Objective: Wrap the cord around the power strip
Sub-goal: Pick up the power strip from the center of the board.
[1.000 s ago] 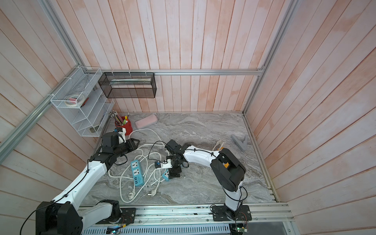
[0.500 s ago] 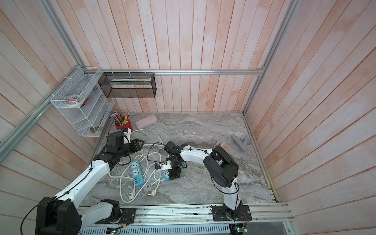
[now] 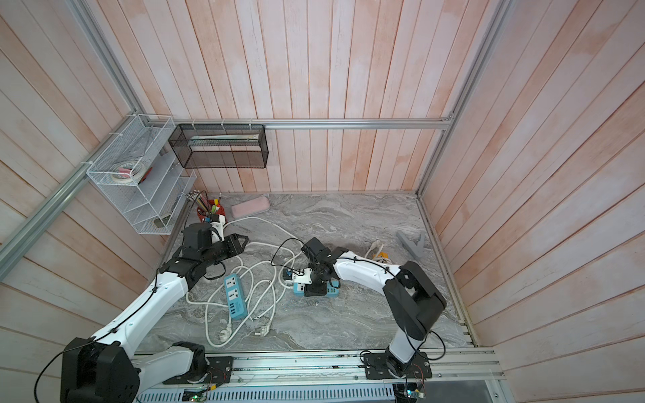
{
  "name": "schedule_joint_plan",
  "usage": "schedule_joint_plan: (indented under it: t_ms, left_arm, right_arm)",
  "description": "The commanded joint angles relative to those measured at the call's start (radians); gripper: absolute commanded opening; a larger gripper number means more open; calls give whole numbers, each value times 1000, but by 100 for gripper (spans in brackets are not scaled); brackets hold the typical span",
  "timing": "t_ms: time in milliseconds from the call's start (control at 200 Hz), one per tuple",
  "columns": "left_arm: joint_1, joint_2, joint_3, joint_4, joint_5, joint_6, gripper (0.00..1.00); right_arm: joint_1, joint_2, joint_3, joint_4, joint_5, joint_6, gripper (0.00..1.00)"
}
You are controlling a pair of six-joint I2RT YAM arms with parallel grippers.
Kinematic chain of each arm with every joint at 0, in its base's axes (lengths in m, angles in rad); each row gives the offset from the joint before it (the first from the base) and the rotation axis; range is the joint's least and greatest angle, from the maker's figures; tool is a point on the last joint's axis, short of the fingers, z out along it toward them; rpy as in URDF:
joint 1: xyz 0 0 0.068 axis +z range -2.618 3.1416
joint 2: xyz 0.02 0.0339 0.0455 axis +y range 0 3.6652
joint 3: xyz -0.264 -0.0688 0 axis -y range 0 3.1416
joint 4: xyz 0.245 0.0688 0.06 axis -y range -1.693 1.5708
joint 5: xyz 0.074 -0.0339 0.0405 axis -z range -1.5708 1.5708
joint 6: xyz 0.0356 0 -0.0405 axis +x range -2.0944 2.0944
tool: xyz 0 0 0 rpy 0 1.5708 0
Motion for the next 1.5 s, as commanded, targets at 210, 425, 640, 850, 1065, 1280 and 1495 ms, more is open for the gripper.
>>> schedule_joint_plan:
  t_ms: [210, 425, 640, 850, 1065, 1280, 1495]
  left_arm:
    - [-196, 83, 43, 162, 41, 20, 49]
    - [-355, 121, -15, 386, 151, 25, 56]
    - [-448, 239, 5, 467, 236, -16, 71]
    - [-456, 369, 108, 460, 293, -38, 80]
    - [-490, 463, 188, 431, 302, -19, 71]
    - [-490, 477, 250, 394, 277, 20, 49]
    - [-489, 485, 271, 367, 214, 8, 63]
  right_arm:
    - [-198, -76, 159, 147, 328, 569, 0]
    - [-247, -115, 103, 447, 255, 1173, 0]
    - [-248, -147, 55, 585, 319, 1528, 0]
    - [-196, -203, -43, 689, 360, 1661, 0]
    - [-173, -237, -120, 793, 339, 1739, 0]
    - [-164, -250, -134, 829, 330, 1745, 0]
    - [-164, -267, -143, 839, 346, 1716, 0]
